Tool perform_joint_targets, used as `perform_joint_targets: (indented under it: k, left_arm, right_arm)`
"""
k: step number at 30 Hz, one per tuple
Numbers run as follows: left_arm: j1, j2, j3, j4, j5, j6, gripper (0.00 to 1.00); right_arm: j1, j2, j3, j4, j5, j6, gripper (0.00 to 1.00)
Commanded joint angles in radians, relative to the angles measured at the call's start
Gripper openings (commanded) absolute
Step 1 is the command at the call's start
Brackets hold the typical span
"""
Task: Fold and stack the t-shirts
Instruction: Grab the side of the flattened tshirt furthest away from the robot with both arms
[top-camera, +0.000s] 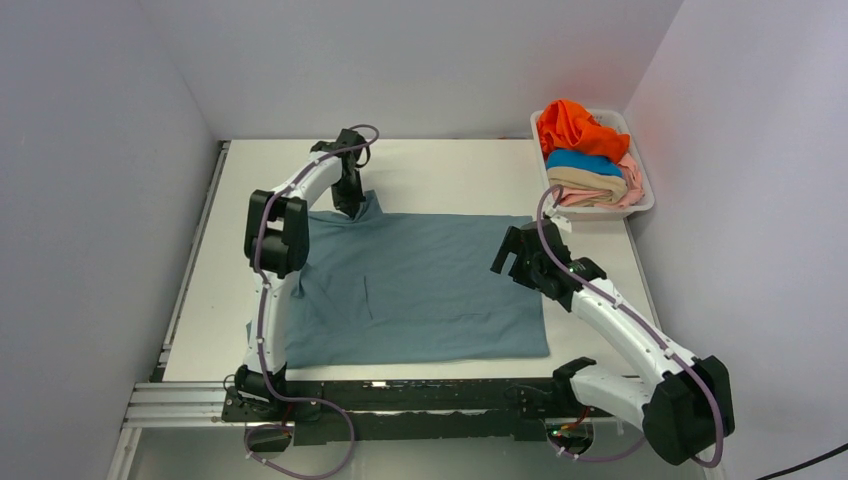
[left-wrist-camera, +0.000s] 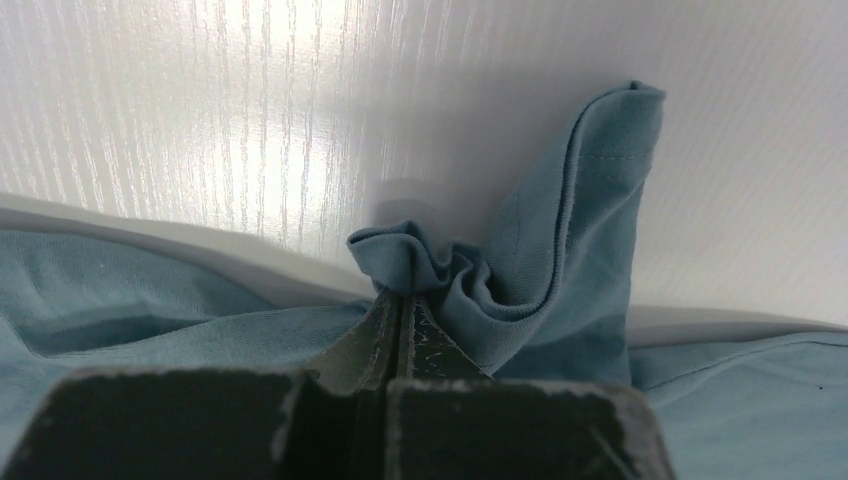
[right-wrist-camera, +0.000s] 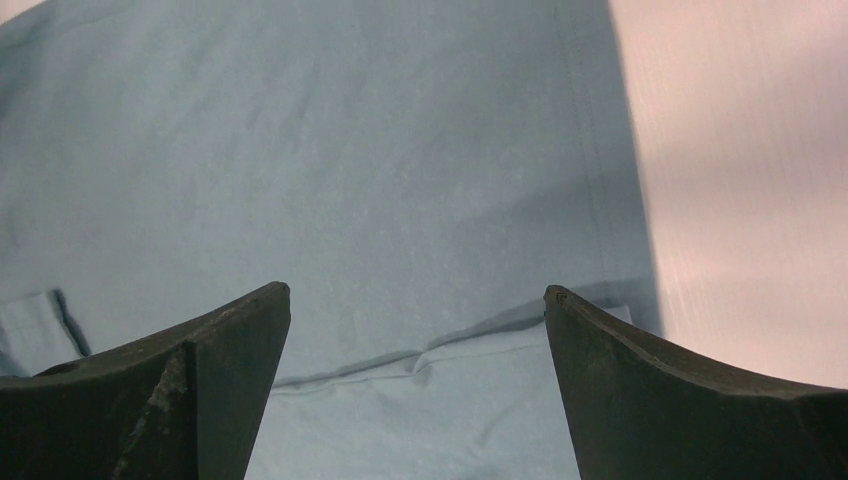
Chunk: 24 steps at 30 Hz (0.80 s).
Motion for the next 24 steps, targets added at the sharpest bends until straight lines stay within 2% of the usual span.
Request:
perform_joint_targets:
  k: [1,5,10,20,24]
  left_arm:
    - [-0.015,0.03,-0.028,-0.135,-0.072,-0.011,0.0]
    - [-0.014,-0.095,-0.048,-0.04,-0.143,0.028,0.0]
    - [-0.014,-0.211,-0.063,0.067,-0.16,0.106,0.0]
    - [-0.015,-0.305,-0.141,0.184,-0.106,0.204,0.0]
    - [-0.015,-0.35,-0.236,0.249,-0.056,0.225,0.0]
  right_arm:
    - [-0.004,0.05,0.091,0.048,0.068,-0.029,1.0]
    - [-0.008,0.168,0.225,-0.002,0.21,-0.033,1.0]
    - [-0.011,0.422,0.441,-0.12,0.364,-0.023,1.0]
    - [-0.015,0.978,0.933,-0.31,0.46,0.029,0.97]
    - [-0.03,1.136,1.082,-0.358,0.493,0.046,0.96]
